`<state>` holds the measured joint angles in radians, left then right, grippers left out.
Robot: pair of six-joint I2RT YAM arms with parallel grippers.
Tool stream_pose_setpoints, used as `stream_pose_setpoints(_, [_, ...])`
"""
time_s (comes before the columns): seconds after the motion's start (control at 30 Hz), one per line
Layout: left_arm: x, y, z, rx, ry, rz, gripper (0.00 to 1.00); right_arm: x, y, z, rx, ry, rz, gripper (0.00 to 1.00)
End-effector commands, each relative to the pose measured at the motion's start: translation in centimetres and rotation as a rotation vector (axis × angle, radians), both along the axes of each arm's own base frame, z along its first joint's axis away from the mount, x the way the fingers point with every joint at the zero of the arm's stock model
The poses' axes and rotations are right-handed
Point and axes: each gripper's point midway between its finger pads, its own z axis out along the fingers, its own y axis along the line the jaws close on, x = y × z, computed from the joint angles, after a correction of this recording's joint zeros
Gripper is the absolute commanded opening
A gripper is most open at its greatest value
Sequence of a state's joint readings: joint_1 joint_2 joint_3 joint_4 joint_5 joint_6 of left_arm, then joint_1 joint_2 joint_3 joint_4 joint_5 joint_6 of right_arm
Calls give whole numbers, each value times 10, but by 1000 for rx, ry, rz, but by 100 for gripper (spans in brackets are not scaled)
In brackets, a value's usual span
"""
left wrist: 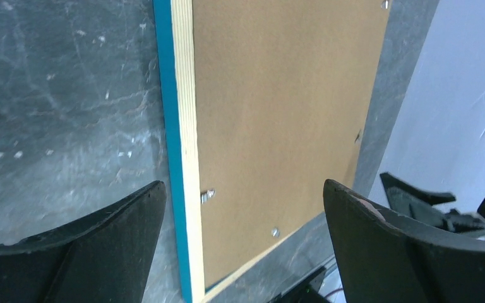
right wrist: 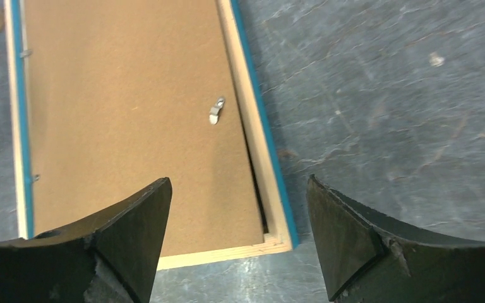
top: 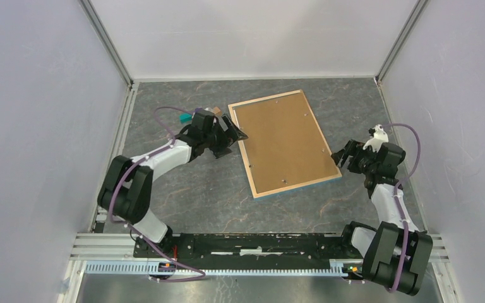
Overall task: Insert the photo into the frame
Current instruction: Turn over the photo frame item on the photo frame, then adjust the photo frame at the center of the board.
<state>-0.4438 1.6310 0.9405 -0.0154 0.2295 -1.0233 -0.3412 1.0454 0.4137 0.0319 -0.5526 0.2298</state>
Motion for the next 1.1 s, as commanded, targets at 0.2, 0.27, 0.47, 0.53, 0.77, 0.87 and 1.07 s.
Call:
stream_pose_setpoints(0.2, [-27, -5, 9, 61, 44, -269, 100, 52, 8, 22, -71, -67, 29, 84])
stream_pose_setpoints(0.27, [-22, -12, 4, 48, 59, -278, 100, 69, 15, 24, -69, -70, 64, 81])
stream_pose_setpoints(0.47, [8, -21, -7, 47, 76, -250, 100, 113, 29, 20, -63, -53, 115, 68])
stream_pose_setpoints(0.53, [16, -25, -11, 50, 81, -250, 100, 124, 29, 17, -61, -46, 119, 62])
stream_pose_setpoints(0.77, [27, -29, -27, 68, 93, -274, 100, 140, 34, 1, -47, -12, 155, 56])
stream_pose_setpoints(0.87, [27, -29, -35, 76, 102, -285, 100, 141, 36, -6, -37, 4, 167, 48])
stream_pose_setpoints(1.07, [31, -26, -42, 104, 96, -282, 100, 137, 43, -22, -31, 36, 188, 43])
